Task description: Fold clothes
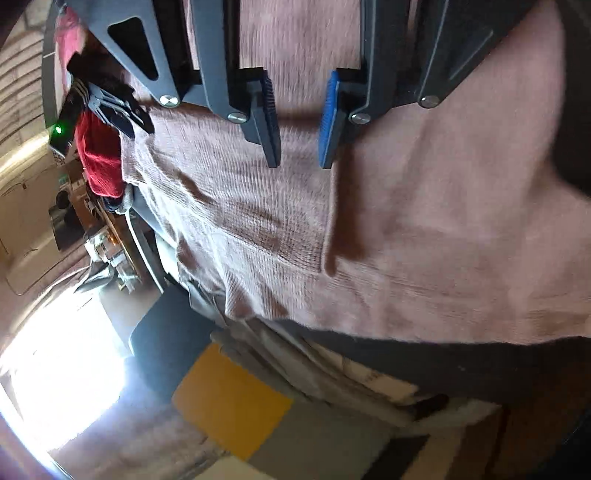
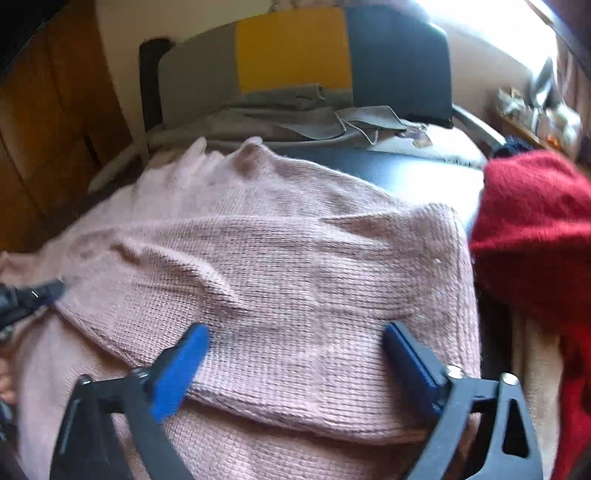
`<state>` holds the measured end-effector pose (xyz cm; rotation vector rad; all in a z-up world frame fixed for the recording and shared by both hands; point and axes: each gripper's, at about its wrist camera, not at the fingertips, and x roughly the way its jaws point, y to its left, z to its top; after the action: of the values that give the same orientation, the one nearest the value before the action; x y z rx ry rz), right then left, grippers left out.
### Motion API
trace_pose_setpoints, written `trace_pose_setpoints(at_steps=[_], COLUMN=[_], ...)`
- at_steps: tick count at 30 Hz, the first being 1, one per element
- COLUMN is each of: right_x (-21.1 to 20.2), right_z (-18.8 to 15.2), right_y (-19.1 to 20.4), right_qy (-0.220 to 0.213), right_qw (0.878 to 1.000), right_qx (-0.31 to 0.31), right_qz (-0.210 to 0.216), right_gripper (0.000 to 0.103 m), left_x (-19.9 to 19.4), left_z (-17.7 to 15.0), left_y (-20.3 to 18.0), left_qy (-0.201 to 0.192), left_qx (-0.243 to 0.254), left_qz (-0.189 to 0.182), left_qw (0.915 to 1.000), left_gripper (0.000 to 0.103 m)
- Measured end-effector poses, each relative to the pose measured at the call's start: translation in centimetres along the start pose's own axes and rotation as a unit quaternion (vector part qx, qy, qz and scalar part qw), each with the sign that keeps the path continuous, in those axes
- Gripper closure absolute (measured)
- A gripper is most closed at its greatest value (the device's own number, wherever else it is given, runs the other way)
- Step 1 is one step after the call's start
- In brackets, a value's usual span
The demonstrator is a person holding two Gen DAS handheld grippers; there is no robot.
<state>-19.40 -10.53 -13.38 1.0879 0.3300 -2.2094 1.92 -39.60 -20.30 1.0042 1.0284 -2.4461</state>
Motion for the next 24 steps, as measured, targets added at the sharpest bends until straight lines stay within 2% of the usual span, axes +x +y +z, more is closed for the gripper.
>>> trace_pose_setpoints(at_steps=[4,7,9,10,13,15,16,18,19,21,23,24], right_x=[-0.2,-0.3,-0.3,-0.4,-0.6,-0.7,-0.7,-0.8,-0.9,-1.0,-1.1,-1.2], right_z=[-0.1,-0.2,-0.3,-0.3,-0.4,-0.5,-0.6,-0.7,-0.7,-0.8,-1.0,-1.0], right_y=[0.2,0.4,0.6,0.6,0.8,0.9,1.0,1.1,1.2,1.3,1.4,1.5], right_qy=[-0.004,-0.005,-0.005,-0.005,-0.005,-0.005,-0.005,-0.006,-0.006,-0.006,-0.005,-0.005], right_qw=[1.0,1.0,1.0,1.0,1.0,1.0,1.0,1.0,1.0,1.0,1.0,1.0], right_qx=[-0.002,-0.004,-0.004,-0.004,-0.004,-0.004,-0.004,-0.003,-0.003,-0.003,-0.003,-0.003], right_qz=[-0.004,-0.008,-0.009,-0.009,-0.009,-0.009,-0.009,-0.01,-0.01,-0.01,-0.01,-0.01], right_gripper=[0.0,0.0,0.0,0.0,0.0,0.0,0.0,0.0,0.0,0.0,0.0,0.0], left_x=[-6.0,-11.5,-16.5,-18.8,-24.5,-26.5,-26.7,-26.3,-26.0,-25.3,-24.7,-24.4], left_z=[-3.1,-5.4,-6.0,-6.2,-6.2,-5.7,-5.5,-5.4,-5.4,-5.2,-4.0,-3.9], left_y=[2.0,4.7,7.7,9.0,12.0,12.9,12.9,12.9,13.1,13.8,14.6,15.0], left_qy=[-0.035,-0.065,-0.09,-0.102,-0.131,-0.139,-0.138,-0.11,-0.094,-0.068,-0.056,-0.054], left_qx=[0.039,0.08,0.068,0.064,0.1,0.161,0.203,0.299,0.332,0.368,0.363,0.367], left_qz=[0.064,0.168,0.216,0.238,0.327,0.379,0.397,0.415,0.417,0.402,0.38,0.38], left_qw=[0.9966,0.9804,0.9698,0.9638,0.9307,0.9006,0.8843,0.8519,0.8411,0.8354,0.8489,0.8477], left_gripper=[0.071,0.065,0.063,0.059,0.055,0.055,0.055,0.055,0.055,0.055,0.055,0.055])
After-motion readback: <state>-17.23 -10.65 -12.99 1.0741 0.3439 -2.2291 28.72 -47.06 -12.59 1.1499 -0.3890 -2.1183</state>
